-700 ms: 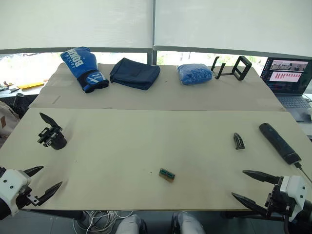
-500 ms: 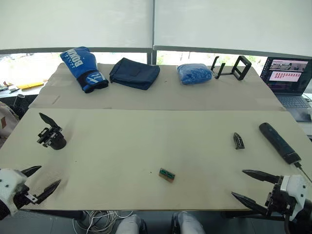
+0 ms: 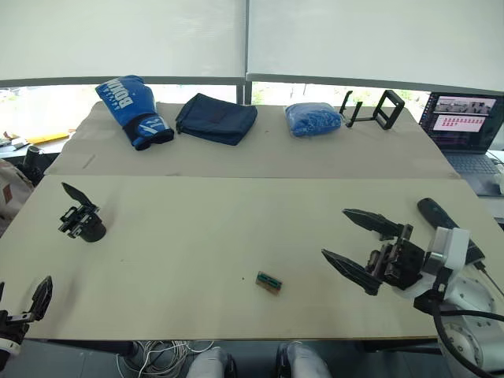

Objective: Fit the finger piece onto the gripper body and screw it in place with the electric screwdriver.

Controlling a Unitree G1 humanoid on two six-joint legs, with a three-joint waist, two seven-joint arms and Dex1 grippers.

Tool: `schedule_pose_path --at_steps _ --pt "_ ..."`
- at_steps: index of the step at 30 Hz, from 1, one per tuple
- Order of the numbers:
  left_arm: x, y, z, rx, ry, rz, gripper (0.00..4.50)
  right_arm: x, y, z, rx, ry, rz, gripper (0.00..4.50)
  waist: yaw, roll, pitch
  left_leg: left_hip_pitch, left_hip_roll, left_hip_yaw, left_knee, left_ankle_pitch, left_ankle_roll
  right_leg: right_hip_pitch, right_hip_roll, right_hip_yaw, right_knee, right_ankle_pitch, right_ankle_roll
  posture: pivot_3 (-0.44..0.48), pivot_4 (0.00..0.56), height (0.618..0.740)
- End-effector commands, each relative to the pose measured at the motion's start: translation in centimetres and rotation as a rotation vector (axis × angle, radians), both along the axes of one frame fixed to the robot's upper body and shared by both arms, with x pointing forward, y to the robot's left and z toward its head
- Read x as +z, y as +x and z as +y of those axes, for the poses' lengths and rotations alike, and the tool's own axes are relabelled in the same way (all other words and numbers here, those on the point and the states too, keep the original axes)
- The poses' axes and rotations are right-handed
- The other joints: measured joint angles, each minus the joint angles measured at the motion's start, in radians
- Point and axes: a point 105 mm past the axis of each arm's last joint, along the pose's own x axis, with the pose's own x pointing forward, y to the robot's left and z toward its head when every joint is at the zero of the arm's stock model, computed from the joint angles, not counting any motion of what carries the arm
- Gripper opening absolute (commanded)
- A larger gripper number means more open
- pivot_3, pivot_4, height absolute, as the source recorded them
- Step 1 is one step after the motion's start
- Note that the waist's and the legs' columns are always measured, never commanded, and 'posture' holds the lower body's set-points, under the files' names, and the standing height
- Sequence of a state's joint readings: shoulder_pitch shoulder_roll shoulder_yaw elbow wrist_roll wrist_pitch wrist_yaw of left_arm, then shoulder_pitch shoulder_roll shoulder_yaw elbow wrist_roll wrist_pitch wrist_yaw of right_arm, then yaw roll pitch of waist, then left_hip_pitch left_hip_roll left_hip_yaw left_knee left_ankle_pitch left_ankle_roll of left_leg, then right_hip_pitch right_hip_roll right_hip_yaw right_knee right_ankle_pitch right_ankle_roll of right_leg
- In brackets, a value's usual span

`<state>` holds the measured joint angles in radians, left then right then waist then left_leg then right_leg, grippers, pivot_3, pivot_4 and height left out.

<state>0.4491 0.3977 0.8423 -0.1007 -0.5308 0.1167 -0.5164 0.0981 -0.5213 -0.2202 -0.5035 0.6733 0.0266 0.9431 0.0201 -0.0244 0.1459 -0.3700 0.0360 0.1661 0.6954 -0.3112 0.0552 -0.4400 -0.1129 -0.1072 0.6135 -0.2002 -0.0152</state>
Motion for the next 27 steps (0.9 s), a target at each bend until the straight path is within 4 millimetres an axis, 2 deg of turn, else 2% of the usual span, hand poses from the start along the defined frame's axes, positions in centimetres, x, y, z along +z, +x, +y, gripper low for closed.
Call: schedule_pose_path --at_steps 1,5,8,14,22,24,27 --pt "1.4 1.5 -1.3 -0.027 0.071 -0.02 4.47 0.5 -0.5 0.6 0.029 0.006 -0.026 4.5 0.006 -0.002 -0.001 0.0 0.0 0.0 0.0 0.0 0.0 0.0 0.0 -0.001 0.0 -0.001 -0.001 0.0 0.15 0.74" --pt "1.7 4.1 -2.1 -0.038 0.092 -0.036 4.47 0.8 0.0 0.3 0.019 0.009 -0.037 4.5 0.011 -0.003 -0.002 0.0 -0.001 0.0 0.0 0.0 0.0 0.002 -0.001 -0.001 0.0 0.0 -0.003 0.0 0.15 0.74" --pt "1.0 5.8 -2.5 -0.051 0.092 0.001 4.47 0.7 -0.1 0.4 0.029 0.0 -0.03 4.5 0.006 -0.004 -0.003 0.0 -0.001 0.001 0.0 0.0 -0.001 0.003 0.0 -0.004 0.002 0.002 0.001 0.0 0.15 0.74" --pt "-0.5 9.0 -2.9 -0.041 0.1 0.056 4.47 -0.5 -1.8 1.3 0.14 -0.073 -0.003 4.5 -0.008 -0.003 -0.003 0.0 -0.001 0.002 0.0 0.002 -0.001 0.003 0.005 -0.006 0.004 0.002 0.001 0.0 0.15 0.74" --pt "-0.5 12.1 -3.0 -0.026 0.113 0.029 4.47 -1.5 -2.7 1.4 0.171 -0.086 0.0 4.5 -0.008 -0.003 -0.004 0.0 -0.001 0.001 0.0 0.002 -0.002 0.003 0.005 -0.007 0.005 0.002 0.001 0.0 0.15 0.74" --pt "-0.5 13.0 -3.8 -0.068 0.114 0.019 4.47 -1.8 -2.6 1.2 0.148 -0.077 -0.003 4.5 -0.008 -0.003 -0.004 0.001 -0.001 0.001 0.0 0.002 -0.003 0.003 0.004 -0.007 0.006 0.002 0.001 0.0 0.15 0.74" --pt "-0.9 13.4 -3.8 -0.054 0.13 0.034 4.47 -2.2 -2.7 0.8 0.131 -0.079 0.0 4.5 -0.007 -0.003 -0.004 0.001 -0.001 0.001 0.0 0.002 -0.003 0.003 0.004 -0.007 0.008 0.001 0.001 0.0 0.15 0.74"
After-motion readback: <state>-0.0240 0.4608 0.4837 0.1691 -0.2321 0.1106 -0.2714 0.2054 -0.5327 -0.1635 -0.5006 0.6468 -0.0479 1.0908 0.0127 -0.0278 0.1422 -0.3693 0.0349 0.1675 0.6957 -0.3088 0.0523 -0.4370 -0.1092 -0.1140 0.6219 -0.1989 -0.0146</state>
